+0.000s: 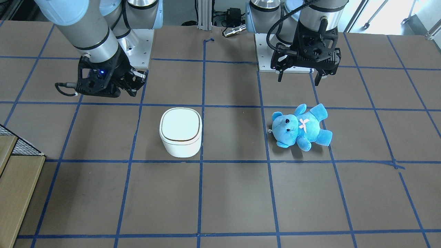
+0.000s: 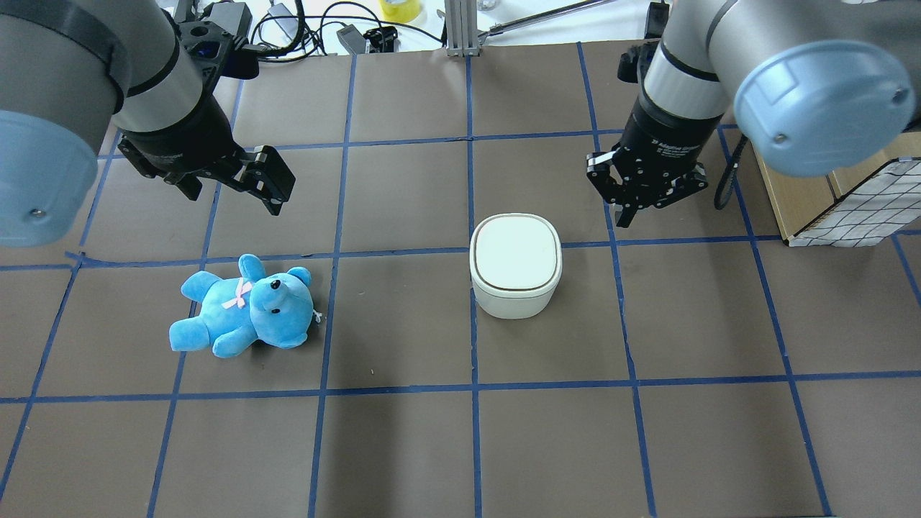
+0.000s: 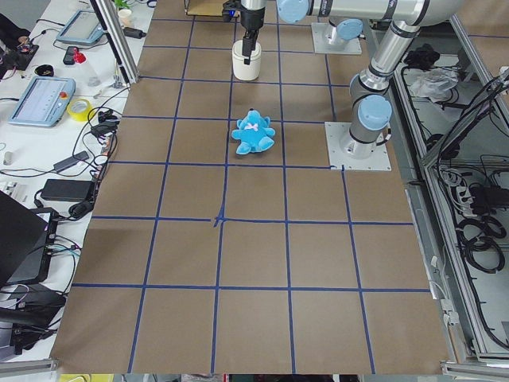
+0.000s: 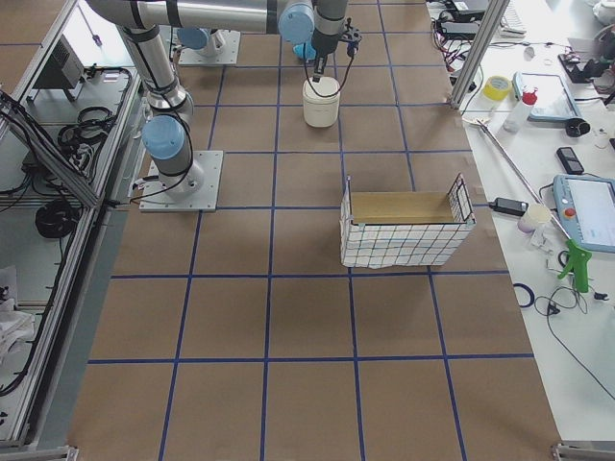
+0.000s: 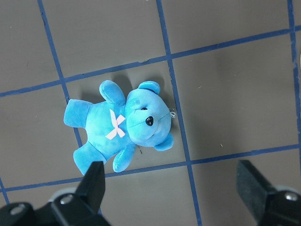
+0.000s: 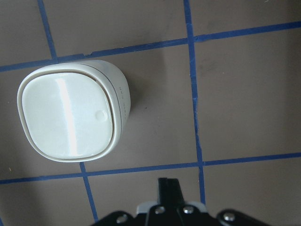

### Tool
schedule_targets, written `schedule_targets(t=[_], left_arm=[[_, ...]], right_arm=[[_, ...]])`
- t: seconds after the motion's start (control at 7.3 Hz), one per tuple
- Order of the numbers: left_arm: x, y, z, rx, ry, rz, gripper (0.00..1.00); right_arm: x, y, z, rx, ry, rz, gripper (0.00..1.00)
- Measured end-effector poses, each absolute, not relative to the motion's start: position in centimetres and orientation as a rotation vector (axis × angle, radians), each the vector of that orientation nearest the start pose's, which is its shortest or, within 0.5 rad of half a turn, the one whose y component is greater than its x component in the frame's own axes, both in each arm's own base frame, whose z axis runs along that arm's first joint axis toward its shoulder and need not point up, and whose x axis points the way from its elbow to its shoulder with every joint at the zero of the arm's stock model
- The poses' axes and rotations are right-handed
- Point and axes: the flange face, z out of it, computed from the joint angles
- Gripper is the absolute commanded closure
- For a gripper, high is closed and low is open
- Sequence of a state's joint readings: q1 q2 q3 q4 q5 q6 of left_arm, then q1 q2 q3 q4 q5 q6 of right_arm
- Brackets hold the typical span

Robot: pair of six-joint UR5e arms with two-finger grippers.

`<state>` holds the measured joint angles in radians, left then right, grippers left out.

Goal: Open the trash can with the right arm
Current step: 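Move the right gripper down onto the white trash can lid, then press down on the lid's near edge with the right gripper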

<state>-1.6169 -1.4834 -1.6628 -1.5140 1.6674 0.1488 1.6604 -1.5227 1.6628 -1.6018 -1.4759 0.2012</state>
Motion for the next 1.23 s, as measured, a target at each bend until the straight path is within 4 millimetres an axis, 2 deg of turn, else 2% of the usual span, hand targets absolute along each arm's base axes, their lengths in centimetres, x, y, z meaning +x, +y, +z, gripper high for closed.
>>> schedule_targets(t=[0.14, 0.27, 0.55, 0.82, 1.23], left_arm=[[-14.5, -45.4, 49.0, 0.292, 3.028, -0.072, 0.00], [-14.5, -45.4, 49.0, 0.292, 3.028, -0.073, 0.00], [-14.5, -45.4, 49.0, 0.292, 3.028, -0.072, 0.00], [-14.5, -45.4, 49.0, 0.292, 3.028, -0.072, 0.00], [-14.5, -45.4, 49.0, 0.292, 3.028, -0.072, 0.00]], right_arm=[[21.0, -48.6, 40.1, 0.172, 3.054, 0.138, 1.00], [22.6, -48.6, 38.1, 0.169, 3.052, 0.096, 1.00], [23.6, -48.5, 34.6, 0.154, 3.052, 0.084, 1.00], [23.7, -48.7, 33.1, 0.150, 3.052, 0.086, 1.00], [24.4, -48.7, 32.1, 0.135, 3.052, 0.112, 1.00]])
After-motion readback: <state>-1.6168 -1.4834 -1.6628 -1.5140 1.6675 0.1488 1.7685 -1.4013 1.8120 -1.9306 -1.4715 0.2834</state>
